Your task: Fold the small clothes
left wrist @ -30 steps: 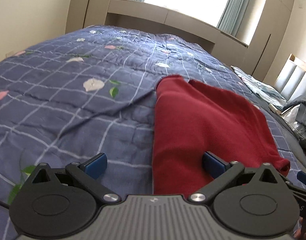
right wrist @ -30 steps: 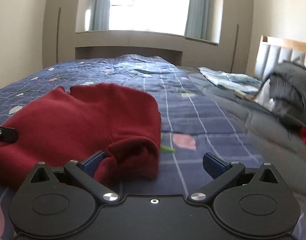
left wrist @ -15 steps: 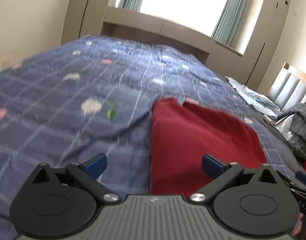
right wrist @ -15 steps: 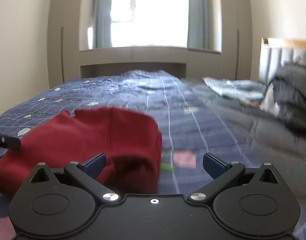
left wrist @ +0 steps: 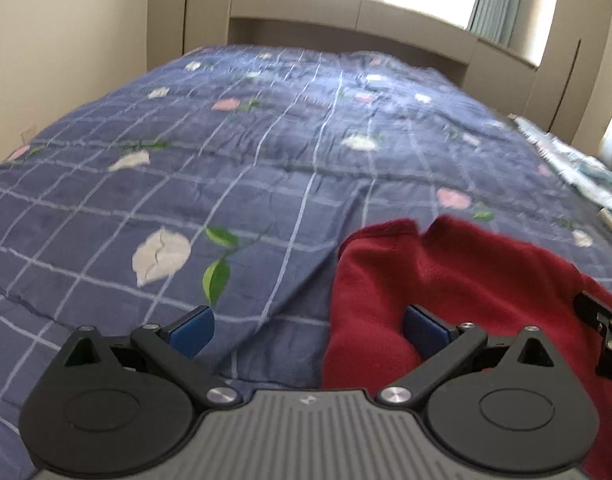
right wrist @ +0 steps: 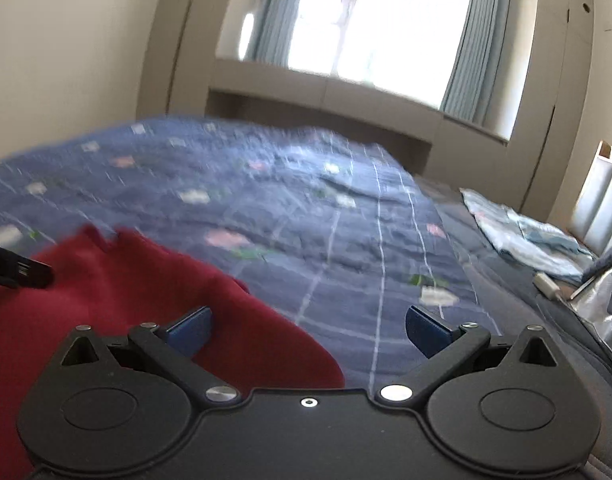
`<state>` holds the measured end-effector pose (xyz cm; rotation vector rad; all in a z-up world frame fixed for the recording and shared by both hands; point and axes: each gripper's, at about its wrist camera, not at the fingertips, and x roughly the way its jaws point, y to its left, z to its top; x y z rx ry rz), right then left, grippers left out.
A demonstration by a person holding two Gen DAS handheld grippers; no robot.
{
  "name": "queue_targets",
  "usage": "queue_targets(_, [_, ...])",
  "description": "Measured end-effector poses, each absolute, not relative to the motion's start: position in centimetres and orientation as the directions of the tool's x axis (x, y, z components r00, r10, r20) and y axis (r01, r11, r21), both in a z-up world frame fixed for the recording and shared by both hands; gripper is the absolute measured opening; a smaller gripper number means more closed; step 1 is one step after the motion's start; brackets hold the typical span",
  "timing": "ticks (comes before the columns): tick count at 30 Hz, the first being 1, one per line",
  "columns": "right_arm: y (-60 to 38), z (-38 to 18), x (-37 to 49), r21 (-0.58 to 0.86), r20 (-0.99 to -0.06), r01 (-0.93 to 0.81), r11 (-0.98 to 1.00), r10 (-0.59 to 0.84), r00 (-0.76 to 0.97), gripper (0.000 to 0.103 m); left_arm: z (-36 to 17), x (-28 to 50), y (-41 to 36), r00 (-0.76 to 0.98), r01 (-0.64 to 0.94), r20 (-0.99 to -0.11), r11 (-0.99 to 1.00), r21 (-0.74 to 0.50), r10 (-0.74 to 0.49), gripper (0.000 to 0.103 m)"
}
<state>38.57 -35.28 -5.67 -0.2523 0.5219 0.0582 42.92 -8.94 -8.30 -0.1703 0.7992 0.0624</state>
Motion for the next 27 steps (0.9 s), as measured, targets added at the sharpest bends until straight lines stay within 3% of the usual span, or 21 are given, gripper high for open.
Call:
queue_targets(8, [-38.1,-9.1,40.2,-0.103,-0.578,-0.044,0.994,-0.023,0.816,0.102,-9.5,42.6,-9.2,0.717,-0.127,-0.697,0.986,-0.111,0.014,0.103])
queue_targets(27, [-38.1,-9.3,40.2,-0.082,-0.577,-0.04,0.996,-0.015,0.817,0.102,-9.6,42.4,-9.5,0.727,-0.132,-0.686,0.987,-0.095,0.031,0.103])
